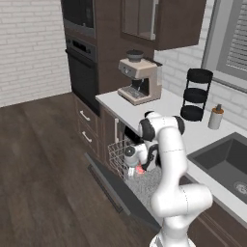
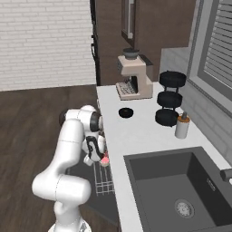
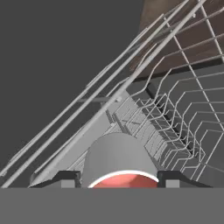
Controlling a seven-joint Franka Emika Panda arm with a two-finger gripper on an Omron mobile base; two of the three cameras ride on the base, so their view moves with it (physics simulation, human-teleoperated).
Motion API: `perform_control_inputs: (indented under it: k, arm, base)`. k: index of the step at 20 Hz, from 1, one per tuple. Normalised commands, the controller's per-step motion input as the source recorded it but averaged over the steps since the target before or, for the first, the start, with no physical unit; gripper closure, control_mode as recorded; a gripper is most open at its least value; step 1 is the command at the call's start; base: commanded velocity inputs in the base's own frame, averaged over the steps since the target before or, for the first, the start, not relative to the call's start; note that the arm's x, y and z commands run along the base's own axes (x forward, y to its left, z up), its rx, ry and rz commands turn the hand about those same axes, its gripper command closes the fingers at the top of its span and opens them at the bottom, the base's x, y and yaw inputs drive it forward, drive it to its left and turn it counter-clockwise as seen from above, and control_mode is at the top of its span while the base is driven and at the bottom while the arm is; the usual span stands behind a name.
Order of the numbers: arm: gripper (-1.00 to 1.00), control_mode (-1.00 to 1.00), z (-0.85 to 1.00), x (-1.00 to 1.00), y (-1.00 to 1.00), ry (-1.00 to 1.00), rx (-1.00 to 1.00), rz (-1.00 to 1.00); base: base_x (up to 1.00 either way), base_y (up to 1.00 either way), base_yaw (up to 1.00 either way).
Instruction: Pick up the cup and bowl from the counter, place them in the dishwasher, and close the dishwasher door.
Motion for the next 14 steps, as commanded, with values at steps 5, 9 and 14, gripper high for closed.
perform_control_inputs:
  k: [5, 9, 14]
  arm:
    - [-1.0, -1.0, 0.8, -0.59, 0.97, 0.01, 0.0, 0.1]
    - [-1.0, -1.0, 1.0, -0.26, 0.85, 0.0, -0.01, 0.03]
    - [-1.0, -1.0, 1.0, 0.01, 0.36, 0.01, -0.02, 0.0]
  base:
    - [0.0, 0.0, 0.0]
    - [0.0, 0.0, 0.0]
    - [0.0, 0.0, 0.0]
